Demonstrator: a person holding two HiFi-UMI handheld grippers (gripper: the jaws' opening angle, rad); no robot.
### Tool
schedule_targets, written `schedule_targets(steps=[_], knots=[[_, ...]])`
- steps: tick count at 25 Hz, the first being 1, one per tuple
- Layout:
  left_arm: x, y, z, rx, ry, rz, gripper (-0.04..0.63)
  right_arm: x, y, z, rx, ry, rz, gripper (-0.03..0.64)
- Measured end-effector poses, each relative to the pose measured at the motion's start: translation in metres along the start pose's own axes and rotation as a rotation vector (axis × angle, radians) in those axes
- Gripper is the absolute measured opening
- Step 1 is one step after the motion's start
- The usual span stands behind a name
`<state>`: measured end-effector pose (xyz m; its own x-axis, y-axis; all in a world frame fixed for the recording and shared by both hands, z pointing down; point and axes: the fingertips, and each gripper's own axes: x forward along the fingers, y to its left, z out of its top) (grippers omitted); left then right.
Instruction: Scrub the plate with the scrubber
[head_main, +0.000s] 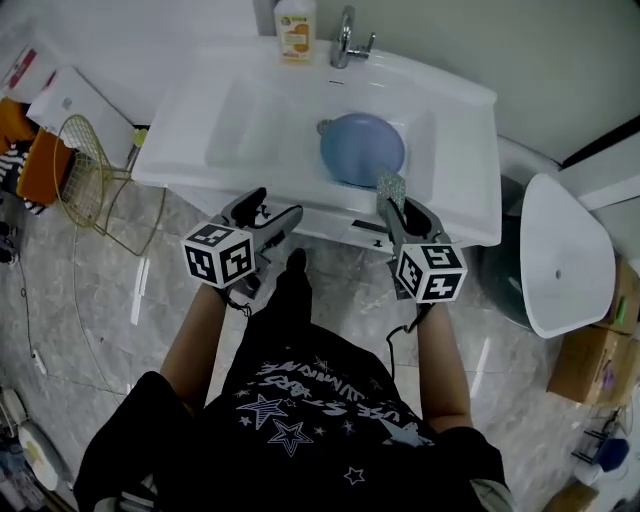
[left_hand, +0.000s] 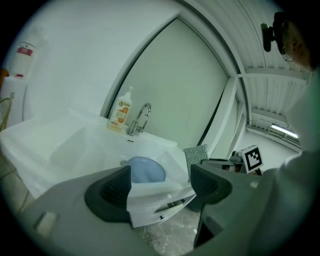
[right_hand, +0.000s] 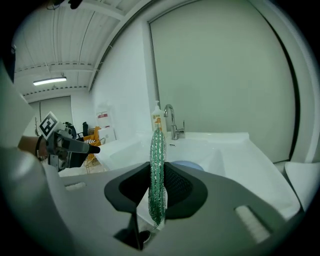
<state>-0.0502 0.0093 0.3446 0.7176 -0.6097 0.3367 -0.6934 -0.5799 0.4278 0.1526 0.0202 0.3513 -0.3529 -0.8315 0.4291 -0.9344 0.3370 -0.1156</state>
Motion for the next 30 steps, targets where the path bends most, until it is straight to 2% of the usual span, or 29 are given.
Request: schedule_targets(steps=[7, 13, 17, 25, 30], knots=[[0.095, 0.078, 0.050, -0.018, 0.094, -0.062, 0.371, 0.091, -0.031, 0.041, 0.053, 0.040, -0.066, 0.107], [0.162, 0.119, 0.042, -0.020, 0.244, -0.136, 0.371, 0.143, -0.053, 0.038, 0.049, 0.156, -0.126, 0.107], [0.199, 0.143, 0.033, -0.084, 0.307, -0.165, 0.370, 0.169, -0.061, 0.031, 0.028, 0.219, -0.163, 0.108], [0.259, 0.166, -0.010, -0.181, 0.456, -0.159, 0.346, 0.199, -0.082, 0.023, -0.105, 0.308, -0.223, 0.108], [0.284, 0.171, -0.044, -0.208, 0.548, -0.138, 0.301, 0.221, -0.091, 0.004, -0.252, 0.439, -0.196, 0.107]])
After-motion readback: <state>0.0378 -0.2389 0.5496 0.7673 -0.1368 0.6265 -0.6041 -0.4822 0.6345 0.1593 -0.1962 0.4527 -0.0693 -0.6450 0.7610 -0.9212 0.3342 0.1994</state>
